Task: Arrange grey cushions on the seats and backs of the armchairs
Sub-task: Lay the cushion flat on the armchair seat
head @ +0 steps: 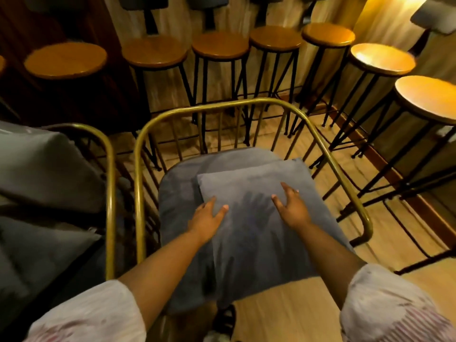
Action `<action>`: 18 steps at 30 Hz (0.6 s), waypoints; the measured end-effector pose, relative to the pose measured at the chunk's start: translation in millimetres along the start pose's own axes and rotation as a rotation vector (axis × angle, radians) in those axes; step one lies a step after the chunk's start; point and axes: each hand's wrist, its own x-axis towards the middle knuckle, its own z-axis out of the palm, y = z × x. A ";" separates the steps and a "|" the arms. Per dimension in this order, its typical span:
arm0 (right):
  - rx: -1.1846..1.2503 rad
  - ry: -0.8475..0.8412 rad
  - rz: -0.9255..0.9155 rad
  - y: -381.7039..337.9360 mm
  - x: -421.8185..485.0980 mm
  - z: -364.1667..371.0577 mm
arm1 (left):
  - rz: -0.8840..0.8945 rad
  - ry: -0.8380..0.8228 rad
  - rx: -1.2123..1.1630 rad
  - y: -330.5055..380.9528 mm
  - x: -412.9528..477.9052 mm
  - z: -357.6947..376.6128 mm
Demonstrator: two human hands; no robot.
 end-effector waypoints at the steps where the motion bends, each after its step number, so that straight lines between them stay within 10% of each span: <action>1: 0.017 0.014 0.041 10.9 12.0 -1.1 | -0.010 0.005 -0.017 2.6 13.6 6.2; 18: 0.311 -0.097 0.359 185.8 130.3 -14.1 | -0.400 0.215 -0.118 -42.3 140.8 121.8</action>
